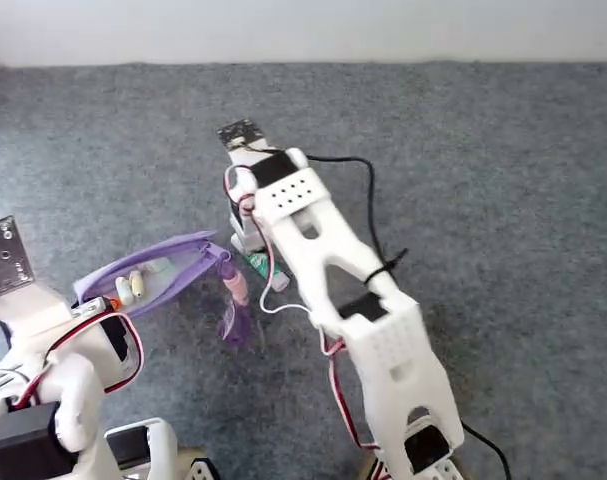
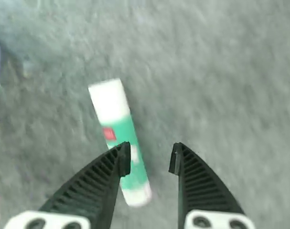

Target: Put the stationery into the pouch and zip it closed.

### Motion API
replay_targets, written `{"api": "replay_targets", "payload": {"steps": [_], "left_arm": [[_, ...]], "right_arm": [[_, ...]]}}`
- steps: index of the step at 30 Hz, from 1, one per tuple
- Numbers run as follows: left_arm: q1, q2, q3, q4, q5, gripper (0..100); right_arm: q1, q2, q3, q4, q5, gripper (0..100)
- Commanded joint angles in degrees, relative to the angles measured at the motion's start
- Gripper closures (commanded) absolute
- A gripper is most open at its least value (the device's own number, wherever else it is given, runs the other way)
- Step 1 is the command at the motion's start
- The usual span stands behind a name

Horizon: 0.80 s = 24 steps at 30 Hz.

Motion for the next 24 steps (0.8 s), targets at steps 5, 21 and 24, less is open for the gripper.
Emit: {"api": "replay_targets", "payload": {"steps": [5,21,24], "left_arm": [[-0.2,-1.0,-0.6,1.0,-0.4,99],[-0.2,-1.0,-0.6,1.0,-0.4,99],[-0.2,-0.9,-0.6,1.0,-0.4,99]], "right_arm": [[-3.9,14.7,-29.6,5.9,4.3,85.1],[-0.2,26.0,-43.4,15.3,6.9,98.7],[0.8,23.8,-46.5,15.3,6.9,99.1]]}}
